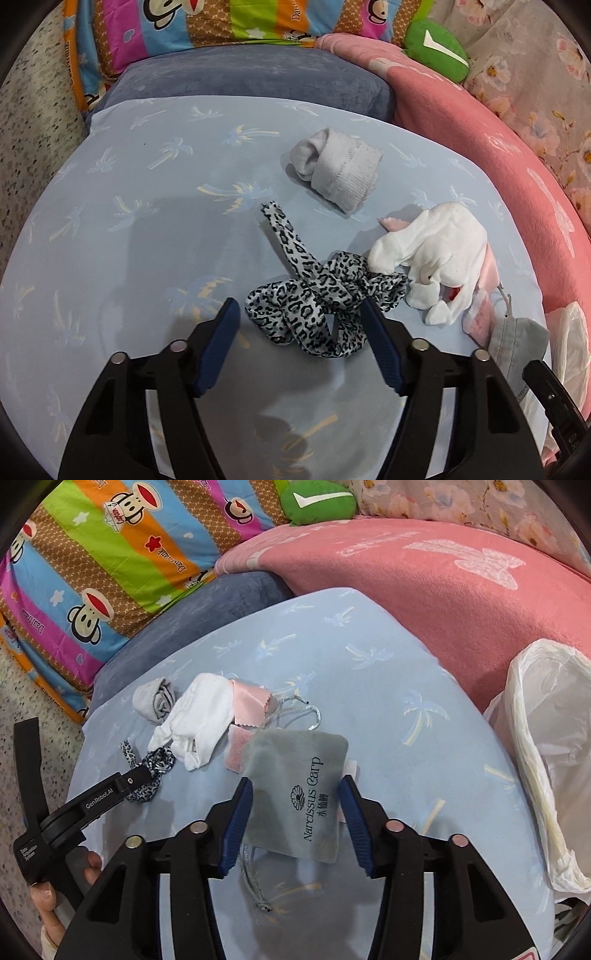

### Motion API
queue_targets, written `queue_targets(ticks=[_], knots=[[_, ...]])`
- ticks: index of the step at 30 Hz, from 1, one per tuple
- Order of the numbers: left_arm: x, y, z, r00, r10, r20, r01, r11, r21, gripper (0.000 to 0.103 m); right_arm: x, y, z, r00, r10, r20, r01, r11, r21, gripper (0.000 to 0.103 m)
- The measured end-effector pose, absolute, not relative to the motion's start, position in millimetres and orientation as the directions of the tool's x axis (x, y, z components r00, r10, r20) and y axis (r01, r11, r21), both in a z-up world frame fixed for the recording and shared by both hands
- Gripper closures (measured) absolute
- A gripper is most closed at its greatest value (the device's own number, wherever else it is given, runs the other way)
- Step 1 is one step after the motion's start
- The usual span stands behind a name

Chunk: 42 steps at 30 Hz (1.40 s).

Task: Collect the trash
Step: 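Grasp the leopard-print scrunchie with the left tool while the right tool grasps the grey pouch, then carry both items over the wastebasket and open both tools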

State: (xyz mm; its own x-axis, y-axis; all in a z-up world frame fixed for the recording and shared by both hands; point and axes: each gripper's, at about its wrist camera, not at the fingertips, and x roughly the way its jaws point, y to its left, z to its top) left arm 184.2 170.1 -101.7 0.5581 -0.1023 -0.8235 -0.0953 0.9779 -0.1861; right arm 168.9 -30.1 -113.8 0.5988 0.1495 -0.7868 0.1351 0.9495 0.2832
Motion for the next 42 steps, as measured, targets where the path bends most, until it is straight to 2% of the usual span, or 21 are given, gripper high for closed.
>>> queue_targets(ticks=[1, 3, 4, 5, 8, 11, 27, 42], knots=[[184, 169, -101, 0.557, -0.106, -0.824, -0.09, 0.978, -0.187, 0.049, 169, -29, -116, 0.594, 0.146, -0.791, 0.137, 0.951, 0.278, 0.066], [183, 167, -100, 0.555, -0.117, -0.824, -0.08, 0.978, -0.193, 0.062, 170, -28, -120, 0.584, 0.148, -0.798, 0.138, 0.951, 0.277, 0.078], [183, 166, -101, 0.549, -0.121, -0.827, -0.077, 0.978, -0.195, 0.073, 169, -28, -121, 0.582, 0.152, -0.799, 0.138, 0.95, 0.281, 0.08], [182, 165, -101, 0.547, -0.119, -0.828, -0.076, 0.979, -0.191, 0.08, 168, -28, -122, 0.58, 0.156, -0.8, 0.138, 0.948, 0.285, 0.084], [178, 164, -101, 0.542, -0.132, -0.83, -0.069, 0.977, -0.2, 0.091, 165, -27, -124, 0.573, 0.177, -0.8, 0.135, 0.943, 0.305, 0.094], [173, 160, -100, 0.542, -0.137, -0.829, -0.063, 0.977, -0.202, 0.094, 157, -25, -122, 0.573, 0.193, -0.796, 0.126, 0.939, 0.319, 0.096], [127, 132, -72, 0.552, -0.198, -0.81, 0.002, 0.972, -0.237, 0.095, 112, -29, -78, 0.641, 0.242, -0.728, 0.087, 0.92, 0.383, 0.097], [98, 73, -36, 0.585, -0.27, -0.765, 0.159, 0.963, -0.219, 0.095, 78, -70, -33, 0.729, 0.223, -0.647, 0.106, 0.897, 0.429, 0.097]])
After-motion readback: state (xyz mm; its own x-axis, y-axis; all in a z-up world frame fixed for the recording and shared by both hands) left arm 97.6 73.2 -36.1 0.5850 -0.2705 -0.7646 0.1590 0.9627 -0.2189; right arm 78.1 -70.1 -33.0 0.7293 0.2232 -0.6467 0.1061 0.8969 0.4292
